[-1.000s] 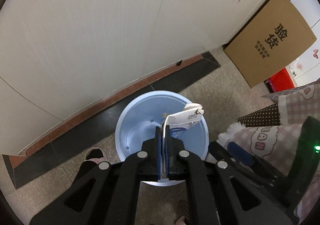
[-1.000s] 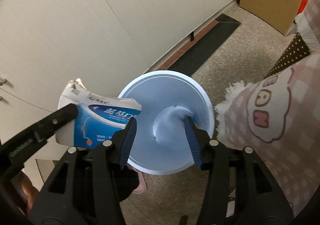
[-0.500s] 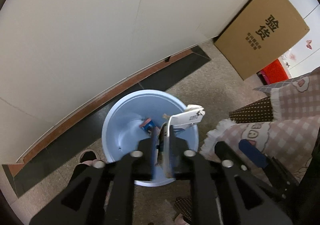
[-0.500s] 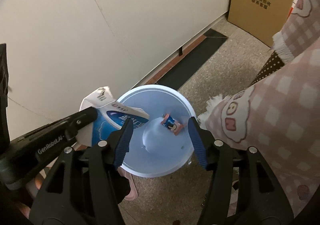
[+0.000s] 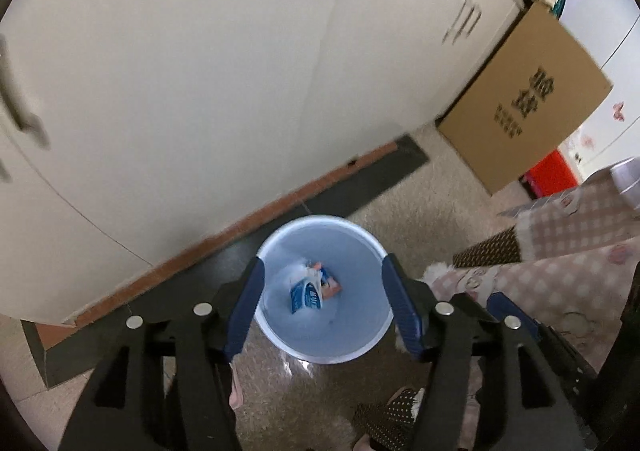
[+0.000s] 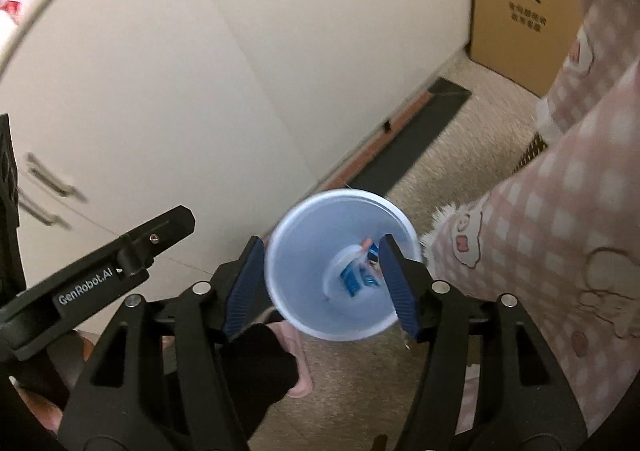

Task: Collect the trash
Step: 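Move both open tools back toward the table, then grasp the red paper bag with left tool while right tool grabs newspaper bundle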

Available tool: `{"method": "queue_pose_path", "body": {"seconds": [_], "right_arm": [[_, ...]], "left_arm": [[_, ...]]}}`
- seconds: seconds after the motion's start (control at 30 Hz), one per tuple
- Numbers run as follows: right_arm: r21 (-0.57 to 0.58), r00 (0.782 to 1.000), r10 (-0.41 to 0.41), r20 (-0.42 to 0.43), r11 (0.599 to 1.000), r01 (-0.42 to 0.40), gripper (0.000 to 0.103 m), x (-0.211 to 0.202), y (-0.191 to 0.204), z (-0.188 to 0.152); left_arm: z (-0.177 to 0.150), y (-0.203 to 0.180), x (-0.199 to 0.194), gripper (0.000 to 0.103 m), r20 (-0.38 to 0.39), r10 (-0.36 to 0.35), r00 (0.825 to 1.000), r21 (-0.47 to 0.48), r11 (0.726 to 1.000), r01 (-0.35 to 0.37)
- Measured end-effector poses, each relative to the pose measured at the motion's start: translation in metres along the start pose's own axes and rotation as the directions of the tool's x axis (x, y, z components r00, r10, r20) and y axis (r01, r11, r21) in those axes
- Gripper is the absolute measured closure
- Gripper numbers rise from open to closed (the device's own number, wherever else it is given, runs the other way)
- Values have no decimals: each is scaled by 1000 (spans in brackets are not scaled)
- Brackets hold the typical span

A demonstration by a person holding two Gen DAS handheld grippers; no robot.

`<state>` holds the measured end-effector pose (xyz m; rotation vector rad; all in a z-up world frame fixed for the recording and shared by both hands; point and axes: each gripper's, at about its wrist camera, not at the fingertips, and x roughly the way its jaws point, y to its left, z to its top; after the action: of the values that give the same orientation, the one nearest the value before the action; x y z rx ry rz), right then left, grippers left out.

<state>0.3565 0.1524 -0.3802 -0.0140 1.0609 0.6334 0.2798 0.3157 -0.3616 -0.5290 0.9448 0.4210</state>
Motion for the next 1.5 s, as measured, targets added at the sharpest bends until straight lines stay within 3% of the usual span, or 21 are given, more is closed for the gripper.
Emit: {"method": "queue_pose_path", "body": {"seconds": [0.13,0.23,0.43,0.57,0.77,0.97,1.1,1.23,1.33,1.4,1.5], "right_arm": [[-50,994,51,97,998,-47,44,-53,29,10],[-99,972,63,225,994,-41,43,-108,49,13],[-83,910,76,408,996,-46,42,-206,44,14],[-19,872,15,489,1000,-7,39,-265,13,8],[94,840,-78,538,995,32,38,-327,-54,-11],[263,802,-267,535,954,142,37,-377,-140,-39],[359,789,-356,501,915,185,37,-394,-188,-54],[426,788,-405,463,882,203,36,-403,-228,-66],[450,794,-415,443,870,203,36,-404,-246,-72],[461,800,-412,435,866,195,35,-404,-254,-73],[457,802,-423,421,863,215,33,-404,-256,-71]], "left_arm": [[8,5,-59,38,108,8,994,-49,999,-3],[12,2,-103,38,170,-28,985,-84,996,43],[9,-46,-187,34,321,-98,942,-1,995,104],[0,-98,-224,32,368,-146,918,99,988,118],[-27,-188,-244,32,308,-276,910,253,946,202],[-67,-278,-247,31,228,-375,898,431,866,252],[-92,-332,-236,31,143,-417,898,533,797,285],[-109,-365,-221,31,108,-403,909,576,770,273],[-114,-377,-211,31,91,-392,915,589,762,269],[-117,-386,-204,31,109,-355,928,603,766,222],[-116,-397,-194,43,93,-328,940,623,756,202]]}}
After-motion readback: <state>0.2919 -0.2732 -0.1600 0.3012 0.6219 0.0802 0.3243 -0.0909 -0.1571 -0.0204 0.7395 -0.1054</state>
